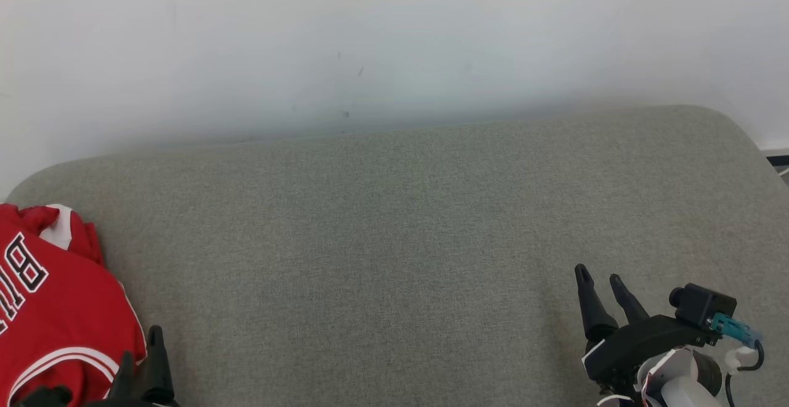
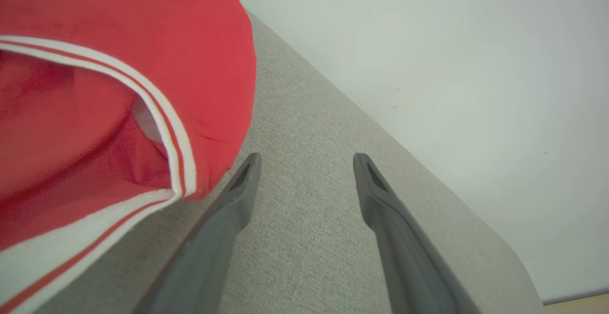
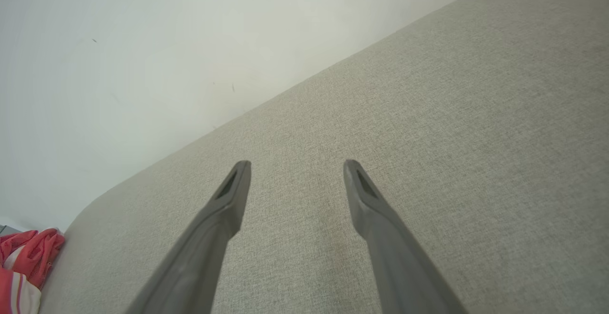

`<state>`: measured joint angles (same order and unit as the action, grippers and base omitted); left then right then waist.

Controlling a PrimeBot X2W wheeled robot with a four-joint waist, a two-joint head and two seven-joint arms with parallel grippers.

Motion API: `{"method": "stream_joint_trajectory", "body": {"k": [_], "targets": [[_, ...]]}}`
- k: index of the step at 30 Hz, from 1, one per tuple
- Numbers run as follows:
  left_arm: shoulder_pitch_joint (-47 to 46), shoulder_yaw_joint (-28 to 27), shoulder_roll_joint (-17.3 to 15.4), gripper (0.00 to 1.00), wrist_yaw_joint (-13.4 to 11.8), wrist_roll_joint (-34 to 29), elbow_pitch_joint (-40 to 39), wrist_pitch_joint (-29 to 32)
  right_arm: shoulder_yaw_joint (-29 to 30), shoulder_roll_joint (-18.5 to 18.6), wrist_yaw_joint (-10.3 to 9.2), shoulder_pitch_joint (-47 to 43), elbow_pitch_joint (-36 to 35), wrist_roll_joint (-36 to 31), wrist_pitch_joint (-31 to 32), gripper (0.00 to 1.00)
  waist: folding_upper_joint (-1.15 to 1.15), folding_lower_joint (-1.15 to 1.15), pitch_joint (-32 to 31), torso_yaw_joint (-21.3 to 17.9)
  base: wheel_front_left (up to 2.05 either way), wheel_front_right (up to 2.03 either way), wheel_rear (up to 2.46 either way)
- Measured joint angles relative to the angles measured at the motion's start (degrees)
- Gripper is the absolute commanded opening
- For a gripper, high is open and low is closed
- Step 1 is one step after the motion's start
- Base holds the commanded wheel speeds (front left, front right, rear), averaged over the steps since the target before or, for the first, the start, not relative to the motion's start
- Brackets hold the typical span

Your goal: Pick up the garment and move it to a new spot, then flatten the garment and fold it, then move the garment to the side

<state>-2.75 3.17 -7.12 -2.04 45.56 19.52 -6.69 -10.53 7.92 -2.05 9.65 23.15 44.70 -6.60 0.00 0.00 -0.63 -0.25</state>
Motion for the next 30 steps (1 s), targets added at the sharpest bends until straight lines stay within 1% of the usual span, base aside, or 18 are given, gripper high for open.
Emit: {"method": "stream_joint_trajectory", "body": {"k": [12, 18, 24, 30], "targets": [[0.02, 0.73, -0.74, 1.0, -1.56, -9.79, -0.24, -2.44, -2.65, 1.18, -1.59, 1.34, 0.54, -10.85, -2.53, 1.0, 0.0, 0.0, -0.89, 0.14, 0.0, 0.0, 0.0], [0.07, 0.96, -1.14, 1.0, -2.5, -14.19, -0.82, -3.54, -3.93, 1.65, -2.54, 1.82, -0.54, -15.41, -3.72, 1.0, 0.0, 0.0, -1.28, 0.36, 0.0, 0.0, 0.0], [0.15, 0.89, -1.38, 1.0, -3.08, -17.82, -1.58, -4.59, -4.65, 2.01, -3.09, 2.36, -2.12, -19.33, -4.87, 1.0, 0.0, 0.0, -1.55, 0.49, 0.0, 0.0, 0.0], [0.35, 0.91, -1.65, 1.0, -4.07, -23.09, -2.64, -6.05, -5.55, 2.37, -4.08, 2.58, -2.98, -24.28, -6.14, 1.0, 0.0, 0.0, -1.77, 0.56, 0.0, 0.0, 0.0]]}}
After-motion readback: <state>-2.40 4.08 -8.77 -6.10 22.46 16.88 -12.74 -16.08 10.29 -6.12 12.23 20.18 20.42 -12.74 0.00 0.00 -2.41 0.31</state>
